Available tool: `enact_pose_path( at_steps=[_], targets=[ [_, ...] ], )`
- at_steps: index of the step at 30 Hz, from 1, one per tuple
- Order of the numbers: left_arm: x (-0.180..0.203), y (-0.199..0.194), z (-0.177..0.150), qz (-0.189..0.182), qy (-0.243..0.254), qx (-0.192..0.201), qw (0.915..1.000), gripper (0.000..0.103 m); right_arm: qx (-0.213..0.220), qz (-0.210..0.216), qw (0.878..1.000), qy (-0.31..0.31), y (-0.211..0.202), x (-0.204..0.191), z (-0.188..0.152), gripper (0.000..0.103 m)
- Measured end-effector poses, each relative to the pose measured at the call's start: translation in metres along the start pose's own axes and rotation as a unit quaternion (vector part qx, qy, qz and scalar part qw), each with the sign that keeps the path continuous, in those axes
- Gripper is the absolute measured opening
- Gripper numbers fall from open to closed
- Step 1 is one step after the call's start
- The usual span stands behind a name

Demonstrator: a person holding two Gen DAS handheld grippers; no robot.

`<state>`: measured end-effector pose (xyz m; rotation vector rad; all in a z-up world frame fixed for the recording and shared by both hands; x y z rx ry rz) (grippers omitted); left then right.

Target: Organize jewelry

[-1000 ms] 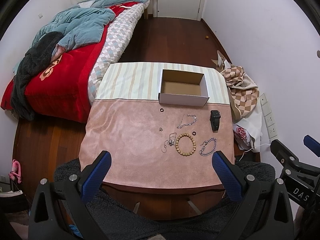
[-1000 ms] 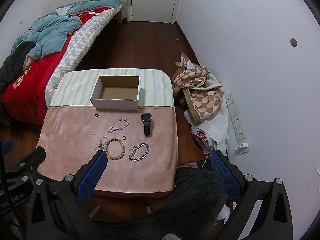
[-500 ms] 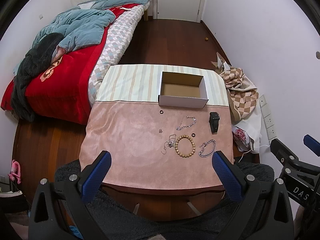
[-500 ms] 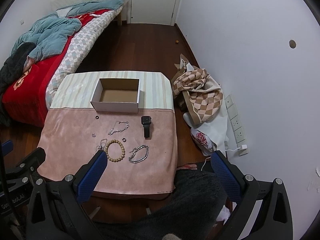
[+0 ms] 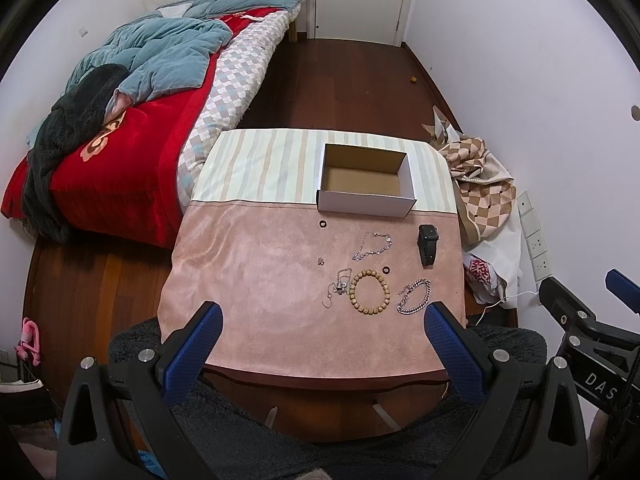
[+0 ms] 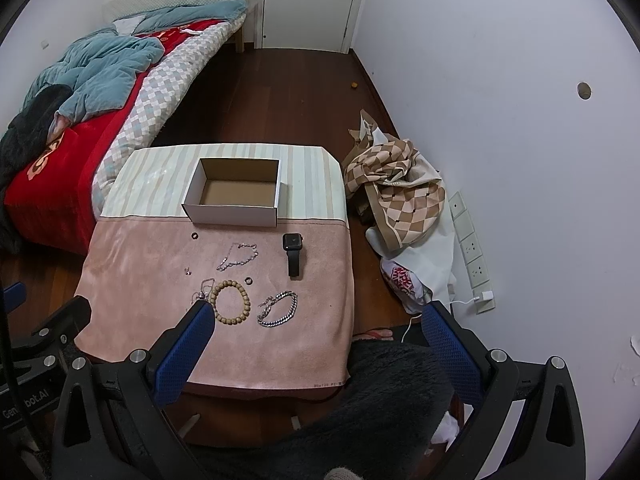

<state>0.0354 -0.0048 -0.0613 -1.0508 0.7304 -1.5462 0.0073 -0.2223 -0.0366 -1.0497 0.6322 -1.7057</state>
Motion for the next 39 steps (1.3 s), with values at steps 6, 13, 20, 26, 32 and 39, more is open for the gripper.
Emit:
enact_pose_path(
  at_steps=[6,13,20,26,32,39],
  targets=[
    [-0.004,0.006,0.001,0.007,-0.005,0.005,1.0000,0.103,0.001,0.001,1.000,0.004,0.003,0.000,0.001,0.103],
    [-0.026,0.063,0.005,0.038,-0.015,-0.015,0.9990,0.103,-0.030,0.002,0.999,0.024,0.060,-0.001,-0.001,0.103],
    [-0.040,0.147,-0.010,0.047,-0.006,-0.075,0.9960,0.102,-0.107,0.024,0.994,0.029,0.163,-0.024,-0.032,0.095],
    [-0.040,0.212,-0.040,0.026,-0.018,-0.144,0.9891,0.102,-0.171,0.060,0.983,0.032,0.248,-0.057,-0.077,0.067],
    [-0.039,0.245,-0.064,-0.003,-0.052,-0.183,0.9817,0.102,-0.180,0.066,0.980,0.043,0.288,-0.080,-0.097,0.058],
    [-0.033,0.263,-0.076,-0.030,-0.072,-0.196,0.9774,0.092,-0.156,0.057,0.986,0.023,0.297,-0.090,-0.100,0.034]
  ],
)
Point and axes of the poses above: each gripper's, at about its wrist camera, not at the fingertips, and y roughly the way its jaws point, x to its right, z to its top, the point moved 9 cm from there along y, roughly the way its jaws point, and after that the axes turned 13 degrees about -z, right-handed, at the moved point
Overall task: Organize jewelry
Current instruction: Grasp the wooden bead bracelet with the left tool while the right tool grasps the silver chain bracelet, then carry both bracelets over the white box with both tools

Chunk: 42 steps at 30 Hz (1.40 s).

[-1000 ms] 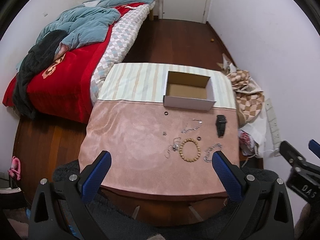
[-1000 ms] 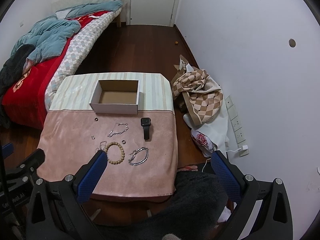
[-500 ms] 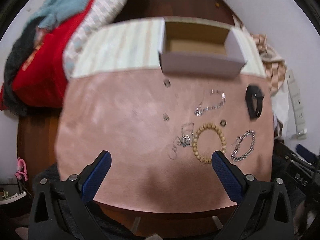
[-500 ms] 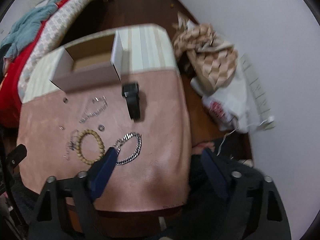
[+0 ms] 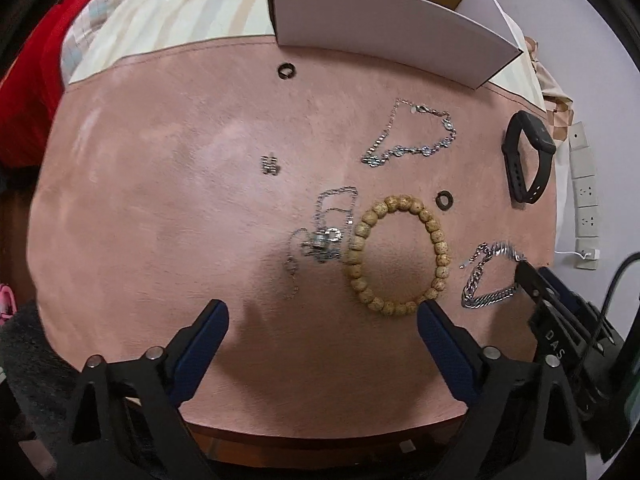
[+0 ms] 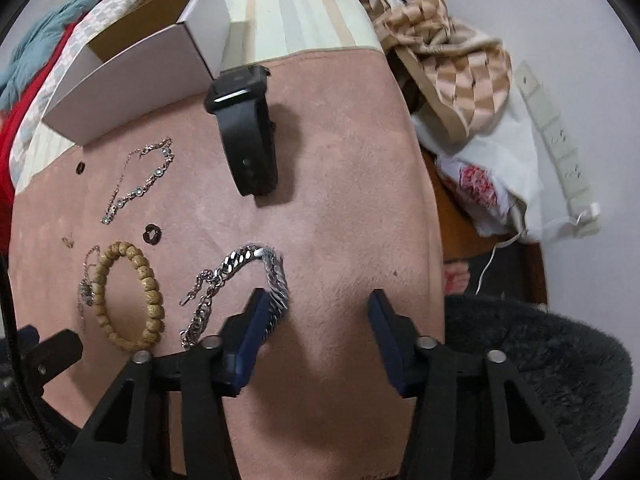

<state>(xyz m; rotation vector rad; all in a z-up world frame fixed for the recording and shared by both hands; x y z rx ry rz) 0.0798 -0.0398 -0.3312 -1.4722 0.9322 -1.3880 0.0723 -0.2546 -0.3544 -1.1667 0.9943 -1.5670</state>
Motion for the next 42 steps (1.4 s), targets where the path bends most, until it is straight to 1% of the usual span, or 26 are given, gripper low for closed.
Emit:
enact_pose_path(
  at_steps=[1,2,3,4,5,6,7,8,9,11,12,13,14,20,22,25,29,31,36,40,42],
  targets=[
    [0.001,0.003,-0.001,-0.005,-0.004,-0.002,1.0000,0.088,0.000,0.004,1.000,-0.003,-0.001,-0.002,0.000,0.016],
    [0.002,0.006,-0.002,-0.008,-0.007,-0.006,0.9999,0.087,-0.004,0.003,1.000,-0.006,-0.001,-0.002,0.000,0.008],
    [0.004,0.009,-0.003,-0.017,-0.011,-0.009,0.9998,0.087,-0.011,0.007,1.000,-0.007,0.000,0.000,-0.001,0.009],
    [0.006,0.010,-0.003,-0.021,-0.013,-0.009,0.9996,0.084,-0.015,0.012,1.000,-0.006,0.001,0.004,0.000,0.009],
    [0.006,0.012,-0.003,-0.021,-0.014,-0.009,0.9996,0.074,-0.020,0.016,1.000,-0.004,0.001,0.006,-0.001,0.009],
    [0.006,0.016,-0.003,-0.022,-0.015,-0.013,0.9996,0.068,-0.024,0.021,0.999,-0.001,0.001,0.009,-0.002,0.009],
    [0.007,0.021,-0.005,-0.026,-0.017,-0.018,0.9993,0.056,-0.027,0.028,0.999,0.002,0.001,0.011,-0.003,0.009],
    [0.008,0.021,-0.004,-0.022,-0.013,-0.009,0.9996,0.056,-0.028,0.034,0.999,0.005,0.001,0.013,-0.004,0.009],
    [0.010,0.022,-0.001,-0.022,-0.005,-0.002,0.9998,0.052,-0.029,0.038,0.999,0.006,0.001,0.014,-0.005,0.009],
    [0.016,0.026,0.002,-0.011,0.006,0.004,0.9999,0.032,-0.030,0.041,0.999,0.007,0.001,0.015,-0.008,0.009],
    [0.017,0.023,0.004,-0.013,0.009,0.005,0.9999,0.025,-0.030,0.043,0.999,0.008,-0.001,0.015,-0.009,0.009],
    [0.018,0.024,0.004,-0.017,0.012,0.005,0.9998,0.011,-0.029,0.046,0.998,0.010,-0.003,0.014,-0.010,0.009],
    [0.020,0.025,0.007,-0.018,0.011,0.004,0.9998,0.006,-0.028,0.049,0.998,0.013,-0.005,0.013,-0.010,0.009],
    [0.022,0.004,0.009,-0.023,0.027,0.040,0.9986,0.006,-0.009,0.088,0.996,0.030,-0.022,0.012,-0.005,0.008],
    [0.023,-0.007,0.009,-0.030,0.030,0.052,0.9978,0.006,-0.003,0.102,0.994,0.037,-0.031,0.013,-0.002,0.008],
    [0.024,-0.021,0.016,-0.035,0.038,0.068,0.9964,0.006,0.006,0.115,0.992,0.047,-0.041,0.016,0.001,0.008],
    [0.025,-0.040,0.016,-0.044,0.050,0.087,0.9940,0.006,0.011,0.133,0.989,0.065,-0.050,0.026,0.007,0.008],
    [0.025,-0.051,0.016,-0.048,0.058,0.095,0.9925,0.006,0.014,0.138,0.988,0.062,-0.057,0.026,0.008,0.008],
    [0.045,-0.063,0.026,-0.064,0.069,0.112,0.9892,0.006,0.031,0.151,0.987,0.050,-0.080,0.019,0.015,0.008],
    [0.056,-0.087,0.038,-0.079,0.076,0.130,0.9855,0.006,0.048,0.171,0.983,0.033,-0.106,0.008,0.026,0.008],
    [0.061,-0.100,0.049,-0.086,0.079,0.141,0.9831,0.006,0.058,0.185,0.981,0.026,-0.121,0.003,0.035,0.008]
  ],
)
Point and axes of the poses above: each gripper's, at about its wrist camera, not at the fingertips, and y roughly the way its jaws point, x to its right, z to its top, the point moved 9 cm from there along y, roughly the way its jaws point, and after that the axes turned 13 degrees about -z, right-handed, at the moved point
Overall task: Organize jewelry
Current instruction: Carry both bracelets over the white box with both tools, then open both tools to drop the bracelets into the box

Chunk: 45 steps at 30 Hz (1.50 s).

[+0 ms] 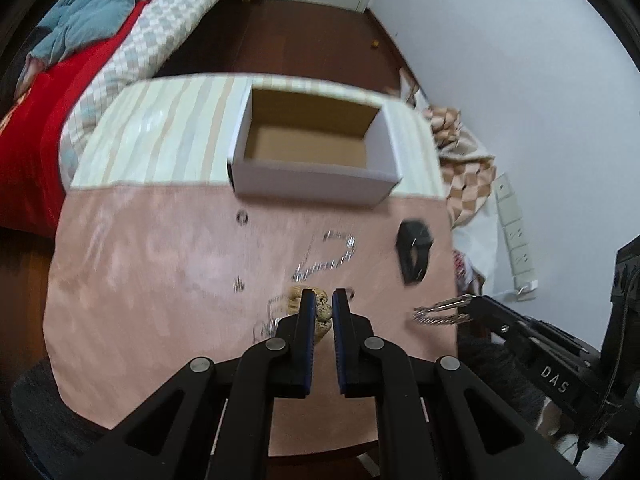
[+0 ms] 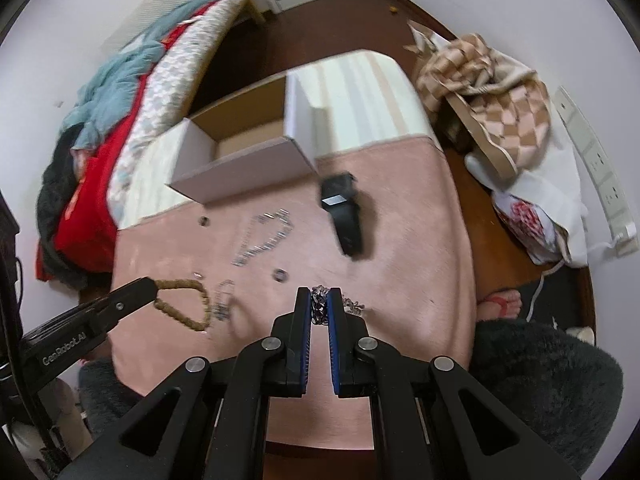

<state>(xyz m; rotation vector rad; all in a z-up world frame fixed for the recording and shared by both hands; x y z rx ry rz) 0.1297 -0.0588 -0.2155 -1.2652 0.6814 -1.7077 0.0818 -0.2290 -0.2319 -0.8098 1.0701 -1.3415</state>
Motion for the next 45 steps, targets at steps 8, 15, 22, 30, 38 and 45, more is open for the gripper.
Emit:
enact_pose_path(
  at_steps=[8,15,22,30,38,45],
  targets=[
    [0.008,-0.019,0.076,-0.023,0.014,0.038,0.9989,0.006,0.059,0.029,0.997,-0.041,-0.033,-0.045,0.078,0.008],
    [-0.006,-0.001,0.145,-0.027,0.020,0.043,0.9985,0.006,0.075,0.027,0.995,-0.057,-0.016,-0.078,0.163,0.008],
    [-0.042,0.047,0.179,-0.030,-0.012,0.004,0.9995,0.006,0.014,0.039,0.998,-0.048,0.051,-0.090,0.206,0.008],
    [-0.063,0.082,0.181,-0.049,-0.049,-0.033,0.9970,0.006,-0.037,0.049,0.997,-0.041,0.104,-0.100,0.212,0.008],
    [-0.072,0.081,0.168,0.012,-0.054,-0.059,0.9967,0.023,-0.099,0.033,0.994,-0.041,0.129,-0.083,0.197,0.022],
    [-0.080,0.058,0.161,0.103,0.006,-0.019,0.9944,0.079,-0.063,-0.022,0.995,-0.068,0.107,-0.065,0.188,0.060]
  ],
)
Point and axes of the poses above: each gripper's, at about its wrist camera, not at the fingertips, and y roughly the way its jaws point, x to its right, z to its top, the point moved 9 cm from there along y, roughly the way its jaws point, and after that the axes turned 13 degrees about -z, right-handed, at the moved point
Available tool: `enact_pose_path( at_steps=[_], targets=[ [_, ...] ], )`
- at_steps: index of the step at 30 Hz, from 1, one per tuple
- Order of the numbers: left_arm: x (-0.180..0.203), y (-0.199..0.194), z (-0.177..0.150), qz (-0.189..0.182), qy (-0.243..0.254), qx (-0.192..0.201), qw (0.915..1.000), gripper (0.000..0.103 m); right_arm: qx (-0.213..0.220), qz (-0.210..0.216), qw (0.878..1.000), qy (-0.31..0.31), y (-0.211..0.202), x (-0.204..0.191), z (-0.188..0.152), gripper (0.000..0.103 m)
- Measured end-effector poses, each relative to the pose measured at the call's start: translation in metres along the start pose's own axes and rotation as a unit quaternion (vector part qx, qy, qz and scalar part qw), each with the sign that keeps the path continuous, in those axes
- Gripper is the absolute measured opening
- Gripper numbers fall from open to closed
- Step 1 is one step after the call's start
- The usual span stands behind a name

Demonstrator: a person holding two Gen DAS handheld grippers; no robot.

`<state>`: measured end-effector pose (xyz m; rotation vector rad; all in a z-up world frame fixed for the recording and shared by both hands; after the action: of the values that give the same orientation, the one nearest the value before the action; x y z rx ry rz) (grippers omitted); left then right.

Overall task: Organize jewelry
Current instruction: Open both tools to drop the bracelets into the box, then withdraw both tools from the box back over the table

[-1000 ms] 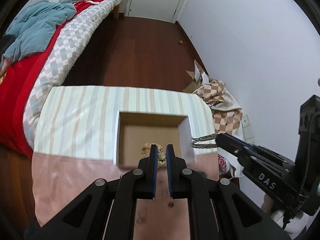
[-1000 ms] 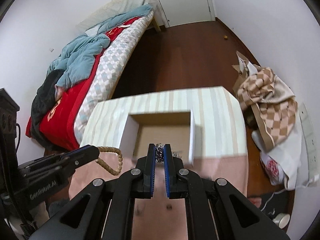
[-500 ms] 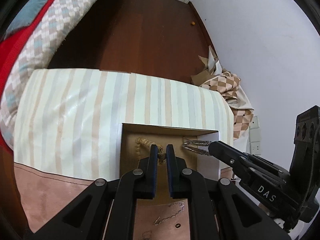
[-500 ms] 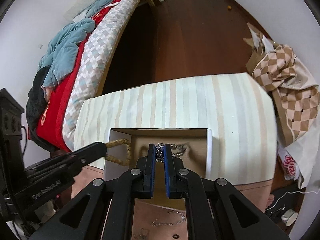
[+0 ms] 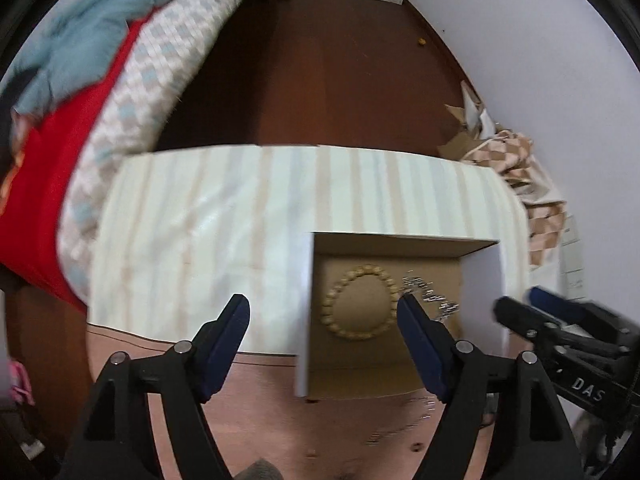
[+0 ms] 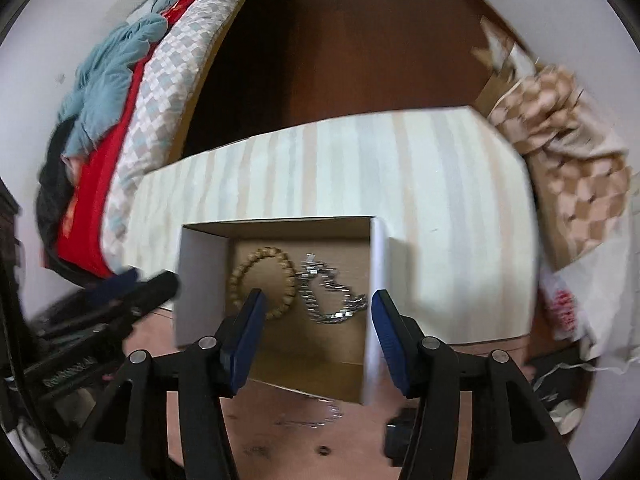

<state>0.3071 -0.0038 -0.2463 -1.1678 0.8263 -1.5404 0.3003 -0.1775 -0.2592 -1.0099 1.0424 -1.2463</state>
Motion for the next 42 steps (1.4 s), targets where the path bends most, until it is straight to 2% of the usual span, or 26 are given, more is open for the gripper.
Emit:
enact_pose_path(
  at_steps=[2,6,7,13,20,30,42],
  targets=[
    [-0.006,-0.002,-0.004,0.026,0.011,0.011,0.9995,0.094,0.012,-0.045,0.999,-0.016,-0.003,0.004,-0.007,0.066],
    [-0.014,-0.001,-0.019,0.065,0.029,0.025,0.9971,0.101,0.033,-0.127,0.990,-0.044,-0.002,0.009,-0.022,0.093],
    [-0.015,0.000,-0.022,0.070,0.031,0.026,0.9967,0.101,0.035,-0.136,0.989,-0.047,-0.001,0.010,-0.025,0.097],
    [-0.023,0.000,-0.039,0.074,0.018,0.025,0.9968,0.101,0.041,-0.157,0.986,-0.032,0.004,0.011,-0.043,0.098],
    [-0.018,-0.018,-0.047,0.069,0.008,0.045,0.9966,0.101,0.073,-0.170,0.983,-0.018,-0.019,0.008,-0.052,0.100],
    [-0.004,-0.075,-0.063,0.069,0.010,0.102,0.9923,0.101,0.143,-0.183,0.973,-0.010,-0.088,0.005,-0.066,0.100],
    [0.023,-0.146,-0.085,0.046,0.028,0.155,0.9865,0.101,0.209,-0.174,0.962,0.002,-0.174,0.001,-0.101,0.100]
  ],
)
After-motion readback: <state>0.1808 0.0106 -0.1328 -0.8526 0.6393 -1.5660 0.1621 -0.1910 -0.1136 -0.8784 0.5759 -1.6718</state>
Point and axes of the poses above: each gripper's, at about its wrist camera, not at the fingertips, and y roughly the way its jaws point, x to its right, z to its top, the point moved 9 cm from there along y, roughly the way its jaws point, and after that the axes turned 13 degrees about -z, right-handed, at the moved point
